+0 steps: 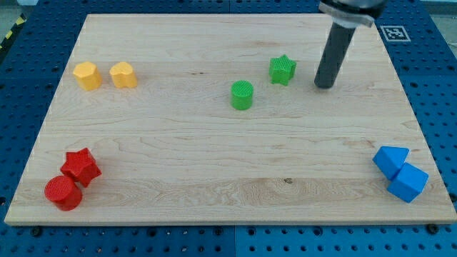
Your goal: Move the green star closer to green circle
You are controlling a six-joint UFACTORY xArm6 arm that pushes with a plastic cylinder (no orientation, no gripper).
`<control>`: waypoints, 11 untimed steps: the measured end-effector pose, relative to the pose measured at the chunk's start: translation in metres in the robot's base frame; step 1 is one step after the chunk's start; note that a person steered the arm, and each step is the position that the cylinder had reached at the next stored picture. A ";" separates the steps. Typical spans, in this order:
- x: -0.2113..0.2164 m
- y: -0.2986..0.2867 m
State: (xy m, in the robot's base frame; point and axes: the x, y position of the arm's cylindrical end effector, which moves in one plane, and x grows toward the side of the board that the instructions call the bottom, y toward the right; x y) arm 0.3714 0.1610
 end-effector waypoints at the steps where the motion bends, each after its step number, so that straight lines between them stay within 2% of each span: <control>1: -0.017 -0.001; 2: -0.047 -0.024; 4: -0.030 -0.038; 6: -0.027 -0.096; 7: -0.021 -0.104; 9: -0.022 -0.091; 11: -0.004 -0.071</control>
